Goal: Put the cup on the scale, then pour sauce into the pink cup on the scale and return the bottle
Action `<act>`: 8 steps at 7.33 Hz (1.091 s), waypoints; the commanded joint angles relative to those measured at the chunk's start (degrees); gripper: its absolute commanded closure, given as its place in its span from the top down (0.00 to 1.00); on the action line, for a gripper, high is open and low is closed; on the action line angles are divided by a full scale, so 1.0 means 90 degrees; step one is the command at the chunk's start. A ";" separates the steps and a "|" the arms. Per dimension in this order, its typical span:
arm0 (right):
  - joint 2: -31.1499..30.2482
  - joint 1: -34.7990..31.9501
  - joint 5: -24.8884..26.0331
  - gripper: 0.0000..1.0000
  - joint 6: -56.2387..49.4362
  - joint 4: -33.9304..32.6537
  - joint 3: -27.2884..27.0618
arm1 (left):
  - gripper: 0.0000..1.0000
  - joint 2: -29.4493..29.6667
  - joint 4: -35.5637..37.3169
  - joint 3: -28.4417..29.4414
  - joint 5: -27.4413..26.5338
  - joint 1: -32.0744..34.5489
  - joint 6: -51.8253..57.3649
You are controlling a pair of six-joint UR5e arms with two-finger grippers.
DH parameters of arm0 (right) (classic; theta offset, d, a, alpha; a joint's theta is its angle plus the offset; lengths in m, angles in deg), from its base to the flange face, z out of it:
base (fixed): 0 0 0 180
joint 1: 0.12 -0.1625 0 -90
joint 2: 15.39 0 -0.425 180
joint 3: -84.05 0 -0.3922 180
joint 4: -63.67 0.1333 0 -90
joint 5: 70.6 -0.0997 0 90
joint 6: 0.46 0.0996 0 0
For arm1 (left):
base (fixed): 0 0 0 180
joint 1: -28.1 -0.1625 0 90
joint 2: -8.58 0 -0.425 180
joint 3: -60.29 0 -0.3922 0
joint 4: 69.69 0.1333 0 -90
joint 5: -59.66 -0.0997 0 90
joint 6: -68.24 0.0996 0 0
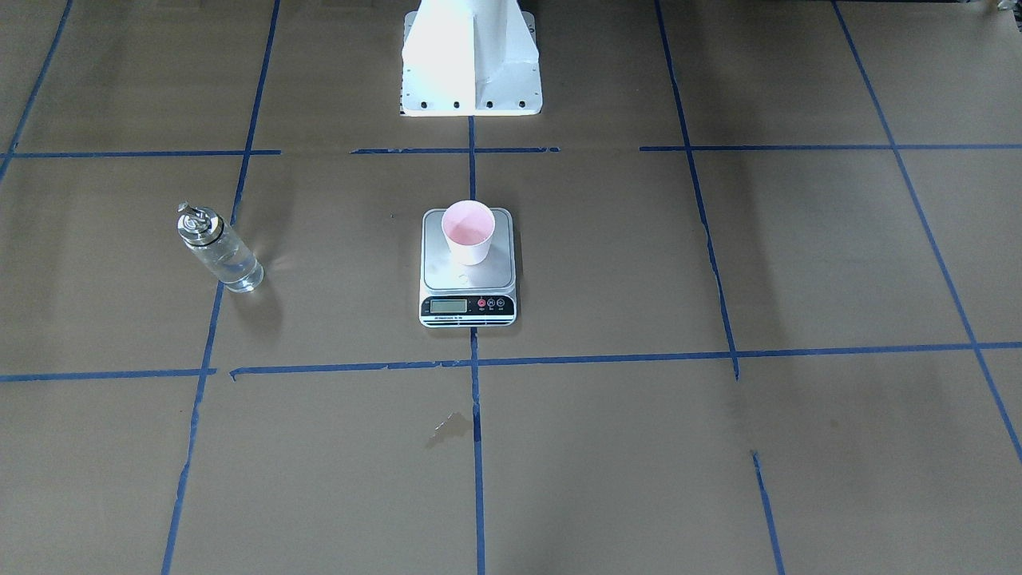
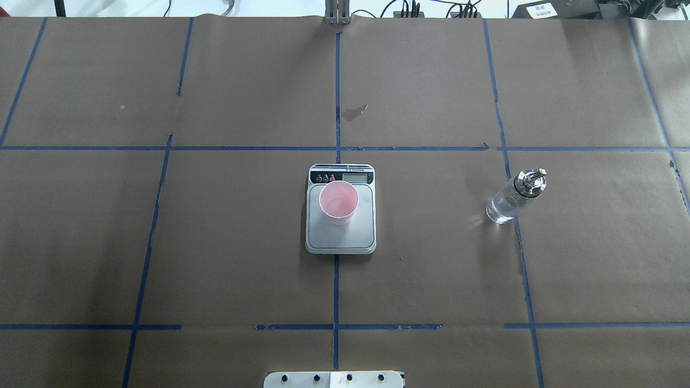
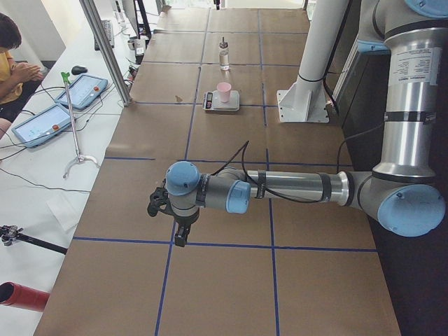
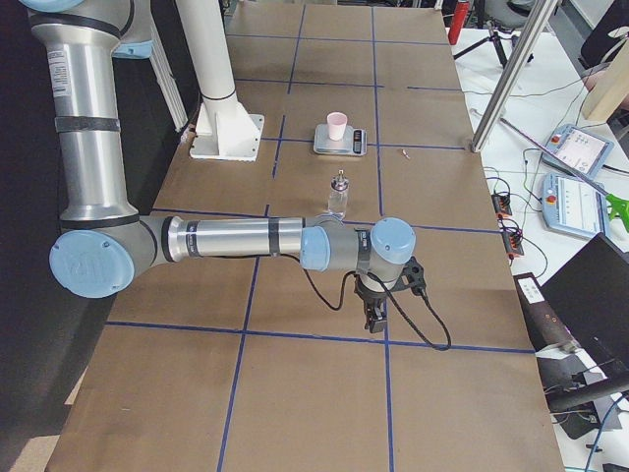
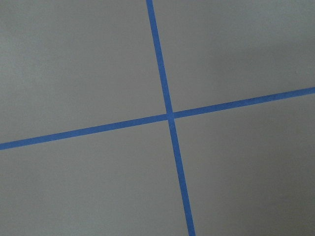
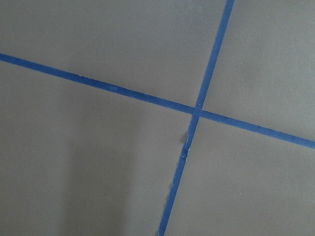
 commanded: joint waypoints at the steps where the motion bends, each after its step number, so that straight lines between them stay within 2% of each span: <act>1: 0.0001 0.0000 -0.0001 1.00 0.0004 0.0002 -0.0010 | 1.00 0.0054 -0.0002 0.0033 0.0000 0.0000 0.0000; 8: -0.0067 0.0000 -0.0039 1.00 0.0004 -0.0008 -0.0136 | 1.00 0.0064 -0.0012 0.0014 0.0000 0.0000 0.0009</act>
